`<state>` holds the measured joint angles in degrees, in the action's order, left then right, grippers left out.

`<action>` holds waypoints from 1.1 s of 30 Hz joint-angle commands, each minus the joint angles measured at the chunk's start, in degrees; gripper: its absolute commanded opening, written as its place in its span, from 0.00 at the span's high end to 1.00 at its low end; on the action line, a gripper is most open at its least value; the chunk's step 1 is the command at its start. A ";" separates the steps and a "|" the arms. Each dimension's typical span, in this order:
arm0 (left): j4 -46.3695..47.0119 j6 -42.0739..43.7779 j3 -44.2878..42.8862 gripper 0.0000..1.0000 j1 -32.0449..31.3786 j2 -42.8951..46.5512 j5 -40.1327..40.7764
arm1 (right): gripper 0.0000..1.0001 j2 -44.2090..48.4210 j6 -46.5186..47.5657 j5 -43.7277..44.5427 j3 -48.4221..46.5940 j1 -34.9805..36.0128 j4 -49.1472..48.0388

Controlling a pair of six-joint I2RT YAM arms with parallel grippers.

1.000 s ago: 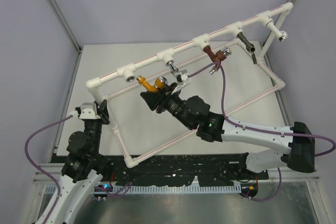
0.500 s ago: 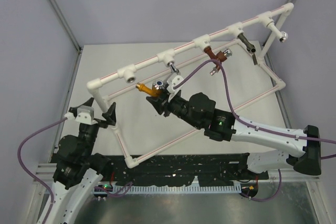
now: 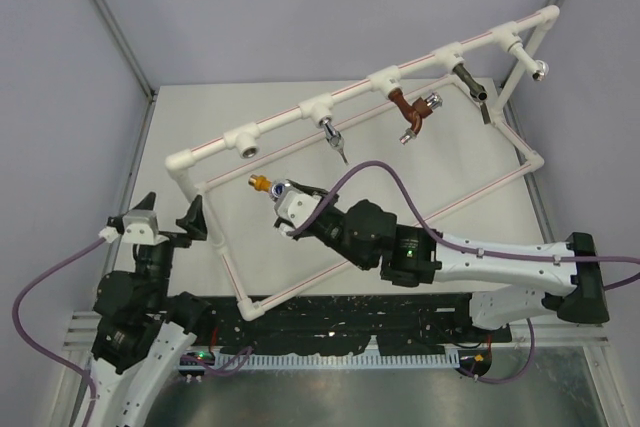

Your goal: Install the water faucets

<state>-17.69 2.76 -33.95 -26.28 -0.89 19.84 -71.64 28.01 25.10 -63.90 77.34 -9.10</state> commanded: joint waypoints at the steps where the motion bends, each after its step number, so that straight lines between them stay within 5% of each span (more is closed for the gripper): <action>1: 4.50 -2.41 2.75 0.06 -0.09 -3.41 6.97 | 0.95 -0.78 18.03 9.69 -2.81 1.93 -9.51; 15: 8.73 -5.66 1.43 0.18 0.09 -13.53 9.26 | 0.95 -16.77 76.64 23.41 1.32 6.51 -50.18; 20: 9.52 -6.02 1.43 0.39 0.71 -15.46 7.85 | 0.95 -22.84 90.63 24.64 -0.61 6.59 -60.49; 28: 9.87 -5.93 2.75 0.95 1.58 -15.37 5.92 | 0.95 -24.16 98.64 26.57 -2.81 6.77 -61.91; 33: 9.34 -6.02 2.93 1.00 1.59 -15.20 4.95 | 0.95 -23.81 100.30 28.51 -4.30 6.86 -60.15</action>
<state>-11.38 -2.81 -31.09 -25.15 -16.23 25.41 -97.12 113.32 51.59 -64.60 83.90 -63.92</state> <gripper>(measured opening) 0.314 0.343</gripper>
